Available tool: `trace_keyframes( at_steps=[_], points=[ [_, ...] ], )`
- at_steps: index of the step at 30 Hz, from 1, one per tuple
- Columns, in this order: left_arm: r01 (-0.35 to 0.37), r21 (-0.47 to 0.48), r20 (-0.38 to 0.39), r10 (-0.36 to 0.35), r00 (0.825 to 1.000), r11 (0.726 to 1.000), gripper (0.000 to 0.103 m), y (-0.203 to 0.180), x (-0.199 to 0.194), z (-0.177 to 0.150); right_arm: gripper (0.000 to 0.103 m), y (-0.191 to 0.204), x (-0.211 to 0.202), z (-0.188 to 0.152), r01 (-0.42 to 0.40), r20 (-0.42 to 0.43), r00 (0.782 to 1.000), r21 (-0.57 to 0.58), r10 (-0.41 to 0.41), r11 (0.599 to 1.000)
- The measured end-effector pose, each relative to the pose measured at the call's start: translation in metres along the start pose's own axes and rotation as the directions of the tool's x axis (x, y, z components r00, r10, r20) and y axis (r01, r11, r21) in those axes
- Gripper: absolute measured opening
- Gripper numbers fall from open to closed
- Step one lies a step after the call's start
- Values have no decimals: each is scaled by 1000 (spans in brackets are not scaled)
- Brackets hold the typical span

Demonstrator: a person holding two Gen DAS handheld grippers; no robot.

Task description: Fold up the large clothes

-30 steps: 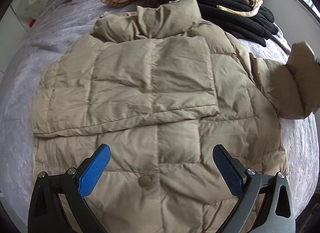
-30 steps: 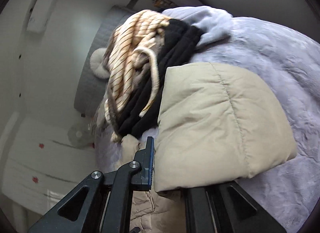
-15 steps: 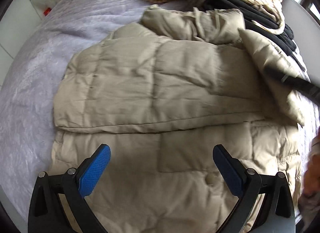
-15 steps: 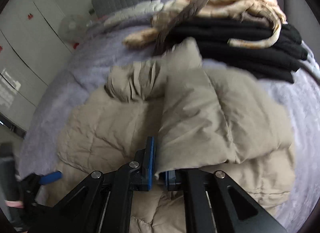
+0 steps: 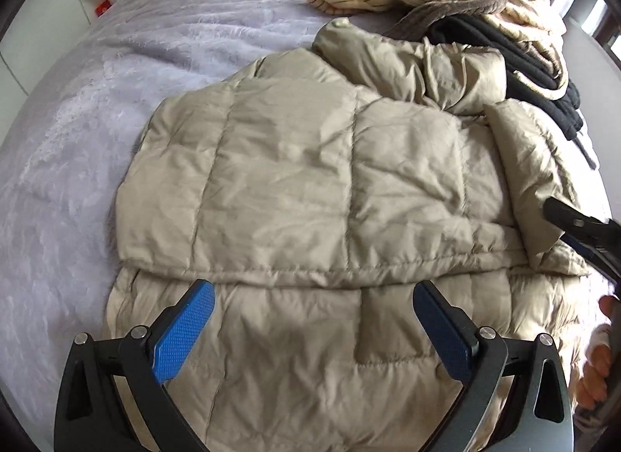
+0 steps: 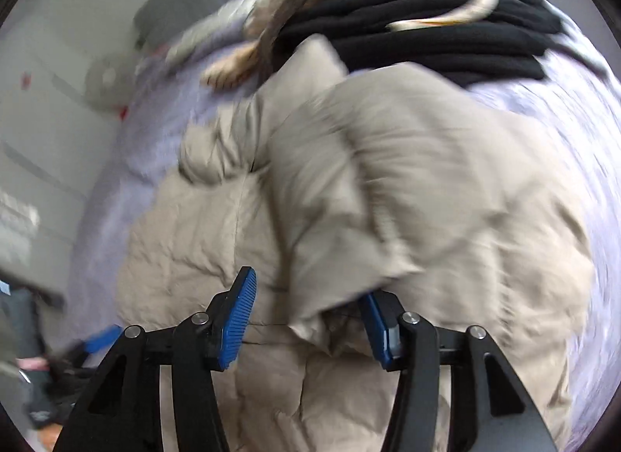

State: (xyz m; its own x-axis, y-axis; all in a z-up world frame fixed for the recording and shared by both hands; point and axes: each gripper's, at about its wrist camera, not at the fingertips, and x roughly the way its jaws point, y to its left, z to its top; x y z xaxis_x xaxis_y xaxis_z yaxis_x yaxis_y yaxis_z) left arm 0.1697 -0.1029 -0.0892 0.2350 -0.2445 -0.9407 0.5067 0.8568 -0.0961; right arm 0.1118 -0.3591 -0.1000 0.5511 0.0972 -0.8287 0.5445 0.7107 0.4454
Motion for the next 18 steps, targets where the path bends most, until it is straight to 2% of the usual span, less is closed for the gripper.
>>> trace_keyframes(
  at_steps=[2,4,5,6,7,10,12,14,17,18],
  points=[
    [44,-2,17,-44,999,999,102,0,0,4,57,-25,-12,4,-51,50,998,151,44,987],
    [132,-25,32,-131,991,991,102,5,3,11,55,-50,-15,11,-120,87,991,292,98,949],
    [180,-52,36,-178,983,982,102,10,5,15,37,-60,-12,16,-152,100,987,346,125,926],
    [215,-74,40,-212,976,974,102,14,7,18,13,-65,-10,20,-162,105,986,369,132,915],
    [255,-98,47,-251,967,962,102,19,7,22,12,-64,-9,25,-158,112,986,357,125,921],
    [343,-138,77,-336,939,929,102,34,5,30,11,-27,-7,34,-127,116,987,170,108,977],
    [397,-160,97,-385,918,904,102,45,3,36,11,6,-4,34,-129,96,987,17,127,991],
    [467,-190,92,-458,884,864,102,56,5,41,11,41,3,29,-125,60,989,-132,133,983],
    [524,-245,100,-517,850,816,102,72,11,47,11,82,25,13,-113,-12,993,-274,114,955],
    [537,-255,105,-530,842,804,102,75,12,48,15,92,34,6,-101,-44,995,-318,92,943]
  ],
)
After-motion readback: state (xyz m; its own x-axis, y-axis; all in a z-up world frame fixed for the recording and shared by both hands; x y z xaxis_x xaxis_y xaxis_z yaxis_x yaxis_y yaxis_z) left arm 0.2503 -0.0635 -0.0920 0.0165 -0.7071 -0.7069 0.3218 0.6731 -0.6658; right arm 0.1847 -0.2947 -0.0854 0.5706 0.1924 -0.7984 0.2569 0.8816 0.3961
